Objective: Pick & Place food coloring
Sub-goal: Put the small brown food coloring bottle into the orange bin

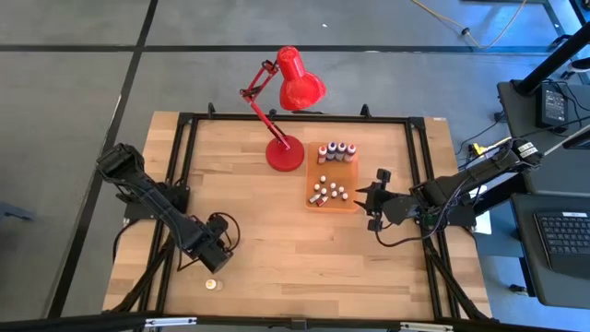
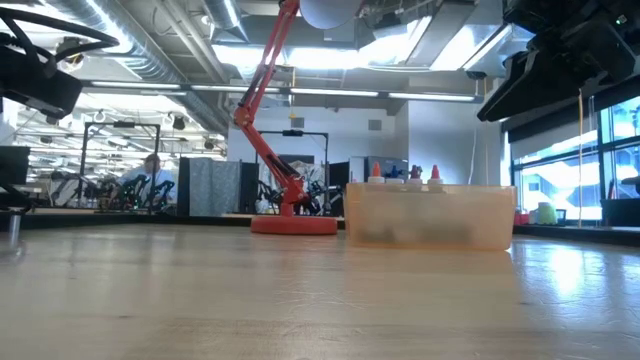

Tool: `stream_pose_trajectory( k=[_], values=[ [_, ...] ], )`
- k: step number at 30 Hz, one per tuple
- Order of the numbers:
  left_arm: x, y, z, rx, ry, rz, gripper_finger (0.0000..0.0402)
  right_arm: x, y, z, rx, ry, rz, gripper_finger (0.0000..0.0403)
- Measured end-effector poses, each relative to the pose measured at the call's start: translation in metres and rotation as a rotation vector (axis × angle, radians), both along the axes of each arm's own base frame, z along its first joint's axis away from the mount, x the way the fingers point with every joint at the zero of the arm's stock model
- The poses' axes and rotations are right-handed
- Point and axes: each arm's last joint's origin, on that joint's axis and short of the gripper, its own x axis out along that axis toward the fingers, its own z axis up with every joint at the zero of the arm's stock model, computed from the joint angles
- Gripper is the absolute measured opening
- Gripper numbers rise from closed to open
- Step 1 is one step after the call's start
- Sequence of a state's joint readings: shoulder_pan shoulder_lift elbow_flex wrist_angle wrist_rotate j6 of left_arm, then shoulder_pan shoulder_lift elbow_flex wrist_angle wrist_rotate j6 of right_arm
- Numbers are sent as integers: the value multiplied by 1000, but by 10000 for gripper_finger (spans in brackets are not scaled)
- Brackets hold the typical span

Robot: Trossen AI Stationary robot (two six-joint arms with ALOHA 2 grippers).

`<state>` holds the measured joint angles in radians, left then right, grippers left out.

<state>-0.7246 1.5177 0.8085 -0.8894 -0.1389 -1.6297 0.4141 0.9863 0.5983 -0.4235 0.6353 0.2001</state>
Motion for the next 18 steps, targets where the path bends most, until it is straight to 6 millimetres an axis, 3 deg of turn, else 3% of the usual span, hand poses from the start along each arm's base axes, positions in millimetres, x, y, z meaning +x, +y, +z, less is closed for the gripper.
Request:
stream_pose_trajectory(
  k=[9, 18],
  values=[
    [2, 2, 0, 64, -56, -1, 195, 0, 0, 0, 0, 0, 0, 155],
    [0, 1, 0, 26, -15, -11, 190, 0, 0, 0, -3, 1, 2, 155]
  ],
)
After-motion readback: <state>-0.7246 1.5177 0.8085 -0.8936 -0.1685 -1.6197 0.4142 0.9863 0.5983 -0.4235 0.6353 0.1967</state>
